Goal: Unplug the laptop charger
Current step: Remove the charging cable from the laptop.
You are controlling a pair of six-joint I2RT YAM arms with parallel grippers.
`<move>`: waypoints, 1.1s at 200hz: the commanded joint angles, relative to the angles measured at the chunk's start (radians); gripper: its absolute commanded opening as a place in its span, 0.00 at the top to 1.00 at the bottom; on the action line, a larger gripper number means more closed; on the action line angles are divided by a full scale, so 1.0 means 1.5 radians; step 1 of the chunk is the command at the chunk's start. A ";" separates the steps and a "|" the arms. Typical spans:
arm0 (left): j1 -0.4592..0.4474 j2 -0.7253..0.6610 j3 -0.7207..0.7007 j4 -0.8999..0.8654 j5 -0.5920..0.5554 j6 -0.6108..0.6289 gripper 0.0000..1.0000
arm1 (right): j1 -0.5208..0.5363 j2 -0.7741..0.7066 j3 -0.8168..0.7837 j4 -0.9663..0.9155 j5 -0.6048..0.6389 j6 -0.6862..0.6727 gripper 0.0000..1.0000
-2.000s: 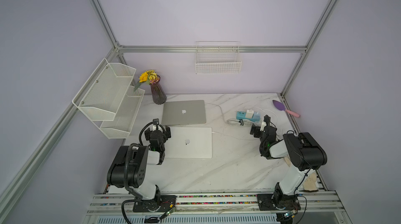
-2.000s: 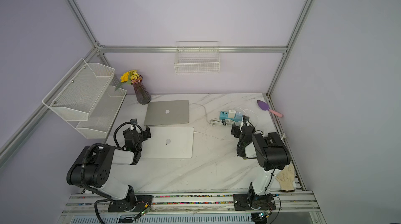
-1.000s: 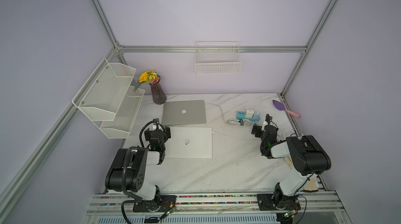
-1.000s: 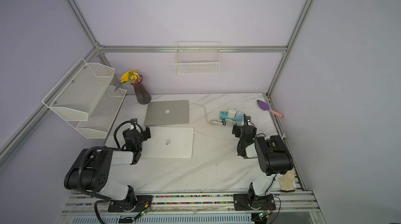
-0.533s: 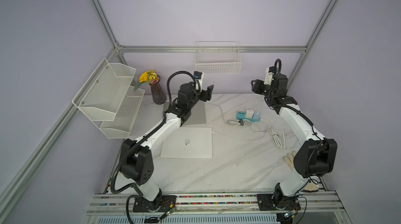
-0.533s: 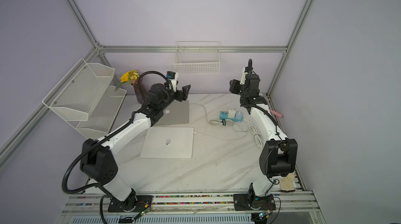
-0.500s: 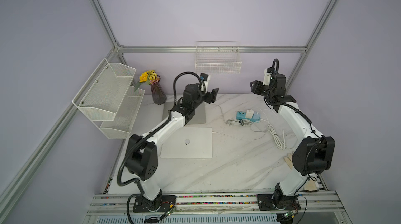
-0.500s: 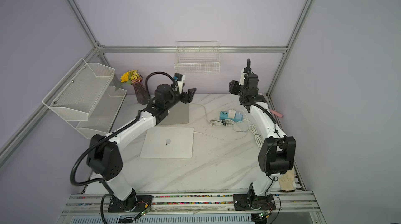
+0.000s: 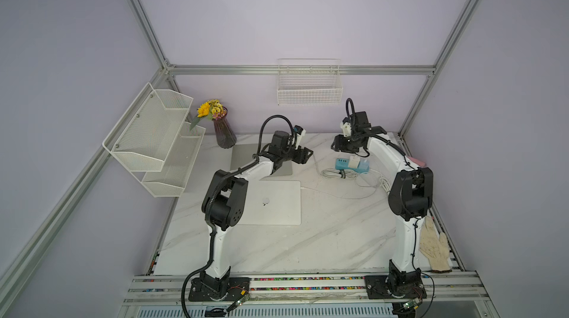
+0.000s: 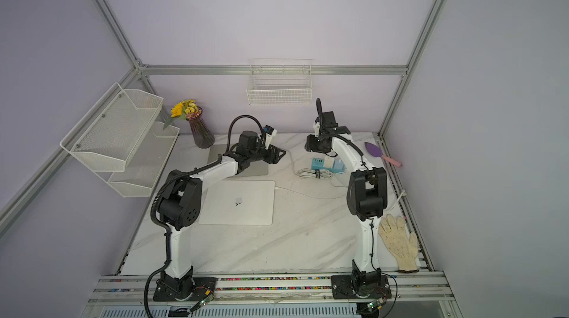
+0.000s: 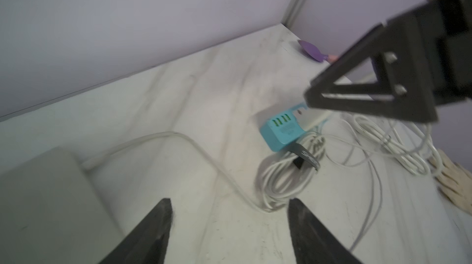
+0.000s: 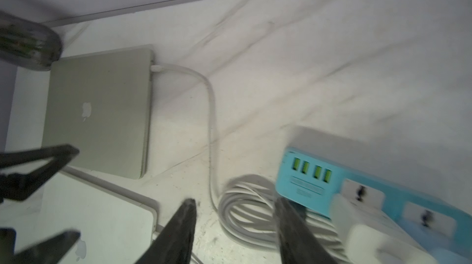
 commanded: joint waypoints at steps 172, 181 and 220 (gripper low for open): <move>0.257 0.006 -0.074 -0.236 -0.154 -0.092 0.02 | 0.059 0.390 0.313 0.030 0.021 -0.109 0.69; 0.266 0.015 -0.067 -0.243 -0.139 -0.094 0.02 | 0.061 0.392 0.312 0.024 0.020 -0.112 0.79; 0.271 0.055 -0.008 -0.305 -0.097 -0.076 0.02 | 0.061 0.356 0.262 0.031 0.026 -0.103 1.00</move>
